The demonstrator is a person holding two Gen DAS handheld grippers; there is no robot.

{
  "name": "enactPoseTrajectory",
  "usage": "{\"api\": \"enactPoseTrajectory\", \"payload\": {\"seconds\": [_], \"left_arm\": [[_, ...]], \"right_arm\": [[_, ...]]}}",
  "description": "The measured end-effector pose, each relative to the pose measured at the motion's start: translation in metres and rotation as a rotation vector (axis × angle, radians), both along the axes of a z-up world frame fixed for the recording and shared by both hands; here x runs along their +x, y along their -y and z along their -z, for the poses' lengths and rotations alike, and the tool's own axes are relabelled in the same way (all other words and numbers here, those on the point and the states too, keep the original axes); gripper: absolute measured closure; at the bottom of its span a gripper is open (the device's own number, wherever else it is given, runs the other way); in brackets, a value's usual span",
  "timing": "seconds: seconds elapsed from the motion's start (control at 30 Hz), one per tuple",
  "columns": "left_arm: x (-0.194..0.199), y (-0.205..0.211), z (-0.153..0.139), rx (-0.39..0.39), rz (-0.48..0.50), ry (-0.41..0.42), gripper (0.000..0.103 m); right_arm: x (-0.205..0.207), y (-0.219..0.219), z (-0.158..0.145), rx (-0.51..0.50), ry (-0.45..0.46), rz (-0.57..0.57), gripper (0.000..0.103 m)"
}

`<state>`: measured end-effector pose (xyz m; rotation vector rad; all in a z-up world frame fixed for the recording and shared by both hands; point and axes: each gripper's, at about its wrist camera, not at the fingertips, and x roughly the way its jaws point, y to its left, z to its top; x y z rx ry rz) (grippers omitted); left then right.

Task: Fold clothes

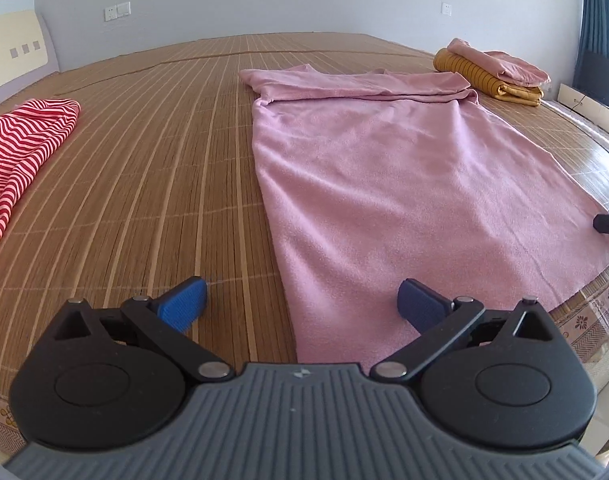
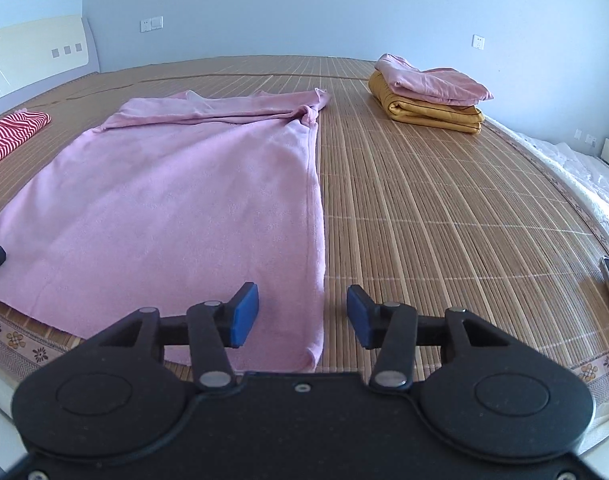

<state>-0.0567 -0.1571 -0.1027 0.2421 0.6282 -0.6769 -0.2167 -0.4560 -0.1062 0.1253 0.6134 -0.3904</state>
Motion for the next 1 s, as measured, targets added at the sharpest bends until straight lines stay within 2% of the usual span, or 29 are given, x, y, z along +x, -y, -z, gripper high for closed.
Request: {"api": "enactPoseTrajectory", "payload": {"seconds": [0.07,0.13,0.3,0.37,0.53,0.63,0.67,0.73,0.77,0.8,0.83,0.9,1.0], "left_arm": [[-0.001,-0.004,0.000,0.010,0.005,0.006,0.000],[-0.001,-0.010,-0.002,-0.019,0.001,-0.025,0.000],[-0.007,-0.010,-0.005,-0.112,0.053,-0.057,0.000],[-0.010,-0.005,-0.004,-0.107,0.064,-0.059,0.000],[-0.025,0.010,0.000,-0.057,0.113,-0.012,0.006],[-0.034,0.017,0.004,-0.019,0.141,0.055,0.011],[-0.034,0.016,0.004,-0.033,0.143,0.050,0.015],[-0.032,0.014,0.004,-0.066,0.139,0.046,0.032],[-0.032,0.013,0.004,-0.068,0.133,0.057,0.049],[-0.031,0.013,0.003,-0.069,0.127,0.069,0.059],[-0.031,0.012,0.003,-0.073,0.133,0.065,0.063],[-0.030,0.012,0.001,-0.084,0.128,0.053,0.087],[-0.031,0.010,-0.003,-0.077,0.128,0.062,0.091]], "right_arm": [[-0.006,0.002,0.000,0.005,-0.004,0.007,0.052],[-0.013,0.004,-0.001,0.027,0.012,0.009,0.052],[-0.019,0.004,0.004,0.056,0.044,-0.015,0.039],[-0.018,0.001,0.005,0.046,0.049,-0.022,0.036],[-0.020,-0.003,0.008,0.038,0.086,-0.033,0.037],[-0.017,-0.009,0.008,0.024,0.090,-0.062,0.047],[-0.017,-0.011,0.008,0.018,0.094,-0.068,0.052],[-0.017,-0.011,0.010,0.023,0.112,-0.078,0.058],[-0.018,-0.011,0.011,0.028,0.122,-0.082,0.064],[-0.019,-0.009,0.011,0.033,0.133,-0.085,0.069],[-0.020,-0.008,0.012,0.040,0.145,-0.089,0.083],[-0.022,-0.003,0.013,0.079,0.170,-0.095,0.090],[-0.026,0.002,0.011,0.127,0.199,-0.104,0.094]]}}
